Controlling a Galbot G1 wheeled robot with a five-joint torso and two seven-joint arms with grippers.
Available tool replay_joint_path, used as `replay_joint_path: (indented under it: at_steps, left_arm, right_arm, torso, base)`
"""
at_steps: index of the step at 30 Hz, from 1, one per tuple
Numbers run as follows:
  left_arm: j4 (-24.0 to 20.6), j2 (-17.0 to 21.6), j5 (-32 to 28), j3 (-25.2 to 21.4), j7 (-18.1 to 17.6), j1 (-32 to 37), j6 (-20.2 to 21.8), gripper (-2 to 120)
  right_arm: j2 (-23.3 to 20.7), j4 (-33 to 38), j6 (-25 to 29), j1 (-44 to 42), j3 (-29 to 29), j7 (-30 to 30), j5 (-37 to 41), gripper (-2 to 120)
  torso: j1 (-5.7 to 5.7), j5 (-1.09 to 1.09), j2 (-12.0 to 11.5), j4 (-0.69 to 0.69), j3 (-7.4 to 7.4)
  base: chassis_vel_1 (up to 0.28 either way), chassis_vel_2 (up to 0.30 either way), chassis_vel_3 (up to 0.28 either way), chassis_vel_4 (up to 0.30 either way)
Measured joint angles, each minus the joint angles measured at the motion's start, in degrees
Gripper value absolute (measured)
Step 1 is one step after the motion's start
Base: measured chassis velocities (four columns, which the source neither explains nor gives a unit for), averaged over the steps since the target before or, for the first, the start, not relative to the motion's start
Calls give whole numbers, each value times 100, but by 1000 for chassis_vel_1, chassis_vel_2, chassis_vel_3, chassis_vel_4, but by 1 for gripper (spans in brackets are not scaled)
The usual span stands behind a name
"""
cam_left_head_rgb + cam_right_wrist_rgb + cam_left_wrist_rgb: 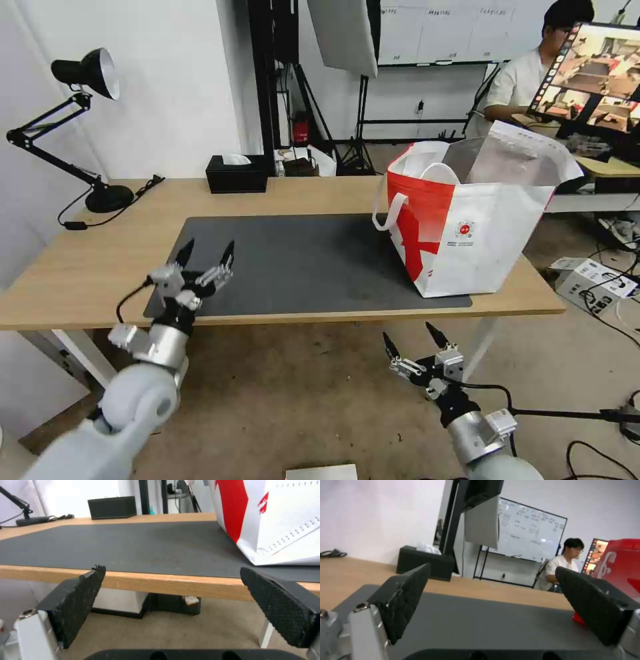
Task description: Pick up the trash from the table and place it into the takeout bag.
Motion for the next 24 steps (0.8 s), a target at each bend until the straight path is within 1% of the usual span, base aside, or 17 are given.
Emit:
replay_joint_path:
  at_steps: [3, 4, 10, 20, 22, 24]
  left_arm:
    - [16, -167, 230, -154, 78, 238, -135, 100]
    - [16, -167, 230, -154, 78, 238, -135, 100]
    - [-115, -372, 340, -536, 205, 632, -240, 100]
    - [-319, -695, 523, -836, 416, 1056, -314, 100]
    - [-376, -810, 663, -936, 492, 1185, -333, 100]
    - [-409, -842, 723, -978, 526, 1247, -341, 100]
  right_arm:
    - [0, 0, 0, 0, 0, 0, 0, 100]
    - [0, 0, 0, 0, 0, 0, 0, 100]
    - [0, 0, 0, 0, 0, 0, 0, 100]
    - [0, 0, 0, 0, 0, 0, 0, 100]
    - [0, 0, 0, 0, 0, 0, 0, 100]
    - [0, 0, 0, 0, 0, 0, 0, 100]
  torso:
    - [0, 0, 0, 0, 0]
    - [0, 0, 0, 0, 0]
    - [1, 0, 0, 0, 0]
    - [1, 0, 0, 0, 0]
    - [1, 0, 0, 0, 0]
    - [0, -1, -1, 0, 0]
  base:
    - [0, 0, 0, 0]
    - [0, 0, 0, 0]
    - [0, 0, 0, 0]
    - [0, 0, 0, 0]
    - [0, 0, 0, 0]
    - [0, 0, 0, 0]
